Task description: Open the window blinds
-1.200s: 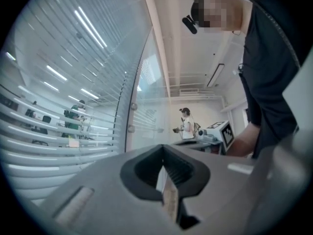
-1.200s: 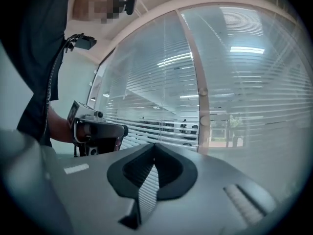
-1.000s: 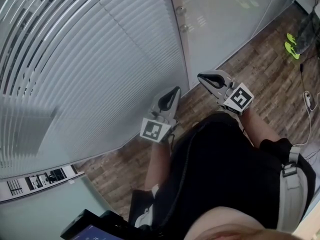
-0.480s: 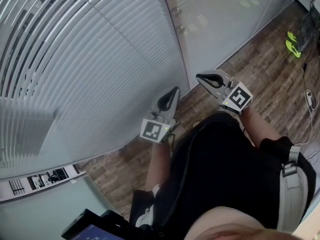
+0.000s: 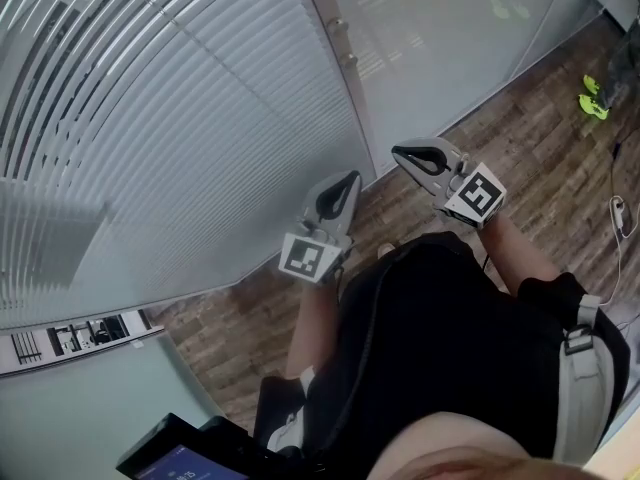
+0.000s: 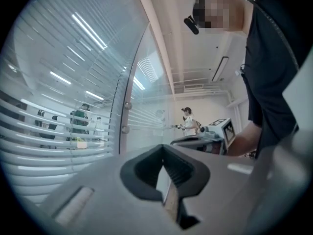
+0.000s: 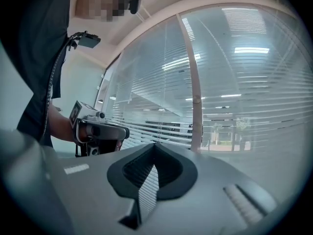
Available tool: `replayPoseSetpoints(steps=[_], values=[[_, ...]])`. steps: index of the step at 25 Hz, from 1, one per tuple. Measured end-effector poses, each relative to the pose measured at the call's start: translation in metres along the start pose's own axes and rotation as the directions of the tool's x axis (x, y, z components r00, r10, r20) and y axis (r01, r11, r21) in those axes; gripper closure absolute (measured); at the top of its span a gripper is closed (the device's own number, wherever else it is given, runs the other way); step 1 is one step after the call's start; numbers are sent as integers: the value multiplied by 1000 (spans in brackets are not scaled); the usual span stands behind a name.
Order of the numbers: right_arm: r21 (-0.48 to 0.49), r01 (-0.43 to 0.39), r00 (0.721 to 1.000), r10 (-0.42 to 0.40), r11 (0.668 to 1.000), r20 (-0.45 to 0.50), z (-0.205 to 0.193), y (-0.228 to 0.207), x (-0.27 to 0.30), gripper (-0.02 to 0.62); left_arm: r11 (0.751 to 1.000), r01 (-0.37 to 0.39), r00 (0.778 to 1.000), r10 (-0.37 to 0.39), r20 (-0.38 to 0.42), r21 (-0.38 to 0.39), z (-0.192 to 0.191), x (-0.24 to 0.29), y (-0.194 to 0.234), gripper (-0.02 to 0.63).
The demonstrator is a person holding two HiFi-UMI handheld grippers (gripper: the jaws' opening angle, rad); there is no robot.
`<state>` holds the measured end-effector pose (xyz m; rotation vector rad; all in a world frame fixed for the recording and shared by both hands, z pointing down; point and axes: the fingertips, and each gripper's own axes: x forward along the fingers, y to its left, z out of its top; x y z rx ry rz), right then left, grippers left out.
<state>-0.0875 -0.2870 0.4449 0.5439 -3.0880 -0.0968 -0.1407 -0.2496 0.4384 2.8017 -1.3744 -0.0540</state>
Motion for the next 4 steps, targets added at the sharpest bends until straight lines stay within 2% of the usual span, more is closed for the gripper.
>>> replayPoseSetpoints(steps=[4], values=[[8, -18, 1000, 18, 1000, -2, 5, 6, -24, 592, 1000, -6, 1000, 6, 3, -3, 5, 2, -28, 603]])
